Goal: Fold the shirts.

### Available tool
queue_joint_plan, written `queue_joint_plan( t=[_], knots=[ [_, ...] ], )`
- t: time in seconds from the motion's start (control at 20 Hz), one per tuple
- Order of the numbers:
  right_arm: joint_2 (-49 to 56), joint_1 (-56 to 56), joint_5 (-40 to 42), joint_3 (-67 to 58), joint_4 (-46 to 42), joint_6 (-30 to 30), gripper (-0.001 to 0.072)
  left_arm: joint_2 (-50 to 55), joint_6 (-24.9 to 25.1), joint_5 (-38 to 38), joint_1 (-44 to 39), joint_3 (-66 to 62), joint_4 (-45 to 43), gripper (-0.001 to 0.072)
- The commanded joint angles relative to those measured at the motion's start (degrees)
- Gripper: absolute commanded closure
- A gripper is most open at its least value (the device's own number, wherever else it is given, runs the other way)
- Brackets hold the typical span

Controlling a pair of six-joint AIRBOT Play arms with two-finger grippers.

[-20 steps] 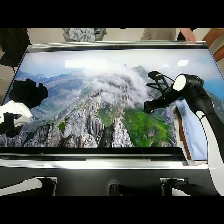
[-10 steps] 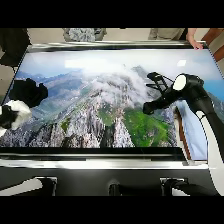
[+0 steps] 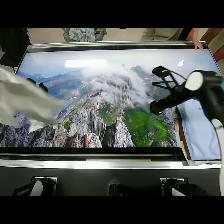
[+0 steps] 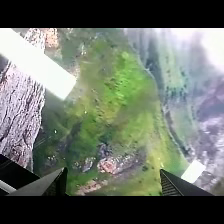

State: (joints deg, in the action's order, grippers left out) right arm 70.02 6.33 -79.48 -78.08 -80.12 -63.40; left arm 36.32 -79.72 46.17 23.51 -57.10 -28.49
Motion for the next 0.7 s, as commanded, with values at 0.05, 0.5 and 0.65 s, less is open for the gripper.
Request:
queue_joint_plan(
  t=[0.05,0.5,0.65],
  knots=[
    [-11.30,-0.02,0.68,-0.07,-4.70,0.22,0.0045,-7.37,-8.81,-12.17,-23.74,-0.70,1.36,0.0681],
    [-24.92,-0.11,-1.31,-0.26,-12.11,-0.92,0.0041,13.53,-2.45,-18.23,-51.69,-2.01,-2.08,0.0680],
    [-21.79,-0.11,-6.97,0.28,-10.29,-0.90,0.0043,23.56,-3.85,-10.58,-49.53,-2.01,-9.75,0.0679]
  ],
)
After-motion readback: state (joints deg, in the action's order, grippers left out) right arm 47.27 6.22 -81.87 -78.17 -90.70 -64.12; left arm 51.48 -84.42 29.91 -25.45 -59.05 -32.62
